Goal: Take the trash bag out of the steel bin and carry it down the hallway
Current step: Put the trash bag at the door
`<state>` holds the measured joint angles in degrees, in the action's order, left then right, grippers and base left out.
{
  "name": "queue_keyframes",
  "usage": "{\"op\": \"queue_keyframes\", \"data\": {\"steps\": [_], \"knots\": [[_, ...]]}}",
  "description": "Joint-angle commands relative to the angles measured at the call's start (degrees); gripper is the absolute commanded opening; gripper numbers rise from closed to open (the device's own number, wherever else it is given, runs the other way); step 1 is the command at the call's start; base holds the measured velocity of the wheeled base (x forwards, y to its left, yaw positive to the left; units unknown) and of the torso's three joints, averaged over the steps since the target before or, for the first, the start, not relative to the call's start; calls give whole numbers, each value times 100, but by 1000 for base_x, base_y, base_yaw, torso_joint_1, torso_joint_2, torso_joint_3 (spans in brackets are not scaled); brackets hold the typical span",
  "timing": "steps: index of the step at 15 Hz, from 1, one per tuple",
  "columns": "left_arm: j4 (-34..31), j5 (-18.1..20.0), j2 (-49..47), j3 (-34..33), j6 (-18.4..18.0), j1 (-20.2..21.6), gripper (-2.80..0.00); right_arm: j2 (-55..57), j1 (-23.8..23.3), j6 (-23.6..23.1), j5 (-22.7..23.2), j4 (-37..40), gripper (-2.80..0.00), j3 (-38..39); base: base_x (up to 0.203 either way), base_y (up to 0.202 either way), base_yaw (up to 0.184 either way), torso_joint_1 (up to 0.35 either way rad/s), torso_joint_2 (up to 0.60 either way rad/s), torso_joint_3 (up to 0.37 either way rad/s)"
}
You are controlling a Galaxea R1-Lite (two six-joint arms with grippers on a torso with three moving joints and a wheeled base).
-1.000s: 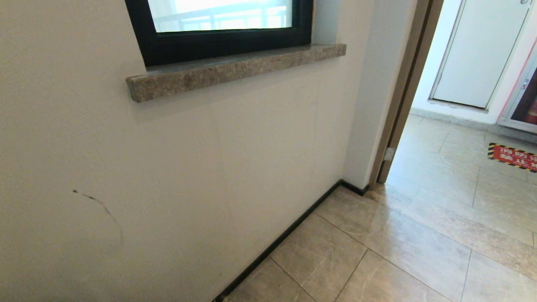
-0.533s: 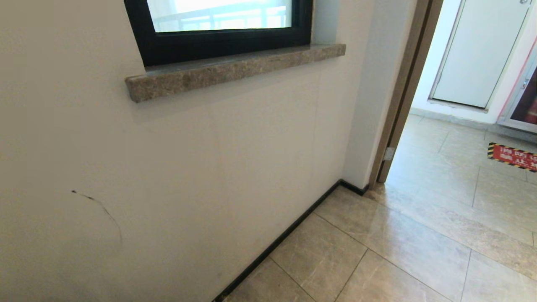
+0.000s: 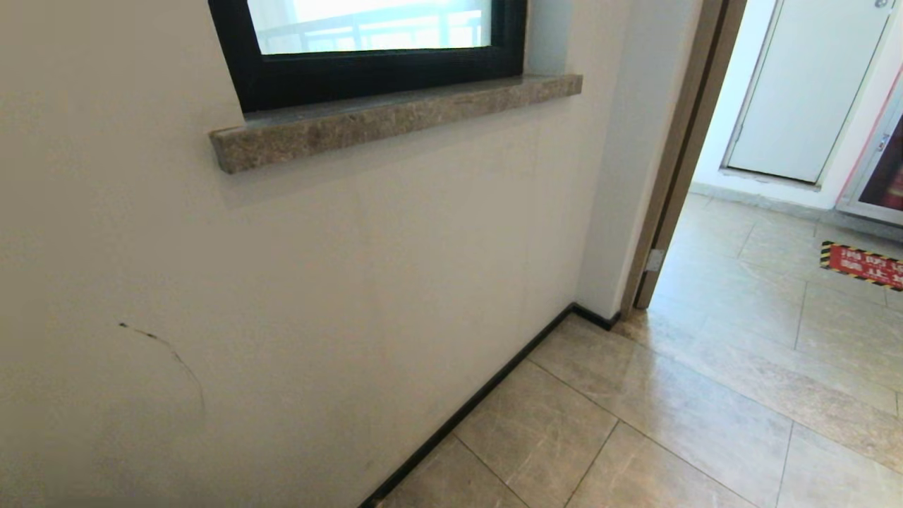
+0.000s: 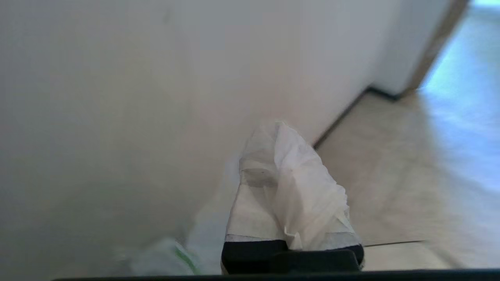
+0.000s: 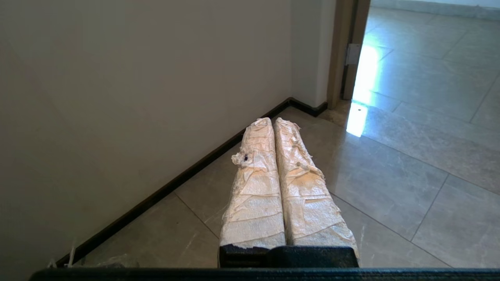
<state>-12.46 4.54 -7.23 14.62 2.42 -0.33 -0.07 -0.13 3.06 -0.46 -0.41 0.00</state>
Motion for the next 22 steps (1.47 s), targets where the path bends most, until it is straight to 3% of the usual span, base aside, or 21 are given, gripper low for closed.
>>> {"op": "queue_keyframes", "data": {"steps": [1,6,8,12,15,17,19,21,22], "knots": [[-22,162,-1080,613,87,-3,-280,-1,-4,2,2,-2,-280,0,0,0,0,0,0,0],[-2,349,-4543,1646,542,18,-280,-1,-4,2,2,-2,-280,0,0,0,0,0,0,0],[195,593,-6031,2038,691,101,-280,-1,-3,2,2,-2,-280,0,0,0,0,0,0,0],[1139,1021,-8388,2383,815,316,-280,-1,-4,2,2,-2,-280,0,0,0,0,0,0,0],[2082,1148,-9603,2383,813,378,-280,-1,-4,2,2,-2,-280,0,0,0,0,0,0,0],[2299,1030,-10200,2383,706,383,-280,-1,-4,2,2,-2,-280,0,0,0,0,0,0,0],[2674,660,-10792,2279,556,287,-280,-1,2,2,2,-2,-280,0,0,0,0,0,0,0],[3711,127,-11343,2021,372,94,-280,-1,0,2,2,-2,-280,0,0,0,0,0,0,0],[4188,-94,-11493,1831,83,-3,-280,-1,4,2,2,-2,-280,0,0,0,0,0,0,0]]}}
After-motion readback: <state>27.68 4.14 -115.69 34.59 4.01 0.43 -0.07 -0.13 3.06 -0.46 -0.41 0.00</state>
